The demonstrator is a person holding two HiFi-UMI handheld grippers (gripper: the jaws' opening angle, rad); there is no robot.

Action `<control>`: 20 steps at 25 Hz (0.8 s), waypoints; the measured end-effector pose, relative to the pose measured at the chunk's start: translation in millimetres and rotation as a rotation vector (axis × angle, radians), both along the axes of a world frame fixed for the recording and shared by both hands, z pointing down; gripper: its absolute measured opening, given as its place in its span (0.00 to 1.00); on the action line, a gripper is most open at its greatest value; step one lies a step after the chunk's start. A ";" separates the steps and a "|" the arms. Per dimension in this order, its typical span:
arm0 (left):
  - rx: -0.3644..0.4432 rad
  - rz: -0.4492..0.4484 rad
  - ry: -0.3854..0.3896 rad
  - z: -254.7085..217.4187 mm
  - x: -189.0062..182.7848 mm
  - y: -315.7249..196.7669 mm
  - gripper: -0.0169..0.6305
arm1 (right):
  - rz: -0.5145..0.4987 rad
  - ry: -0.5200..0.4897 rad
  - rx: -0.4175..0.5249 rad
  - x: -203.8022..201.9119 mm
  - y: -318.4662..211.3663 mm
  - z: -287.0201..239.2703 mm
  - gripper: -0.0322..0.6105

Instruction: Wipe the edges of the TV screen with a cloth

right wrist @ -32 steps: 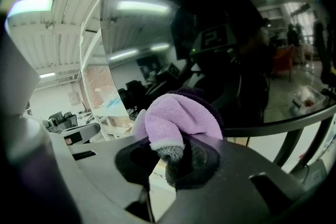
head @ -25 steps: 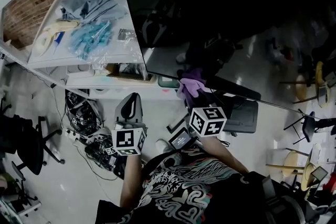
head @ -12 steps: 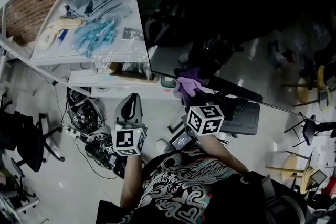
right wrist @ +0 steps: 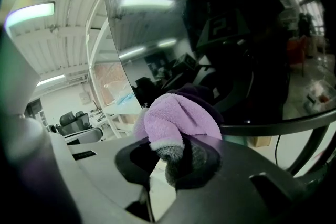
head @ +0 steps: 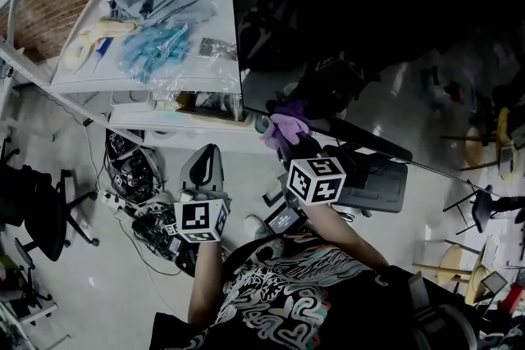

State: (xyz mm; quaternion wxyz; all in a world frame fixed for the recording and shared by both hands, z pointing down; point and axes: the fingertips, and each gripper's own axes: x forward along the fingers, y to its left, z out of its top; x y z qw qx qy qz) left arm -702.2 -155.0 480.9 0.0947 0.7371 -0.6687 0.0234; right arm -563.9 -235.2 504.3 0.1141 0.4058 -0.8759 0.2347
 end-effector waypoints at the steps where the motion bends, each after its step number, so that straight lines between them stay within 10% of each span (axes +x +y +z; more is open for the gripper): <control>1: -0.003 -0.006 0.000 0.9 -2.1 1.9 0.08 | -0.005 0.000 0.000 -2.8 -0.2 0.0 0.19; 20: -0.002 -0.082 -0.004 0.4 -35.9 28.4 0.08 | -0.067 -0.020 -0.005 -48.8 -0.3 0.8 0.19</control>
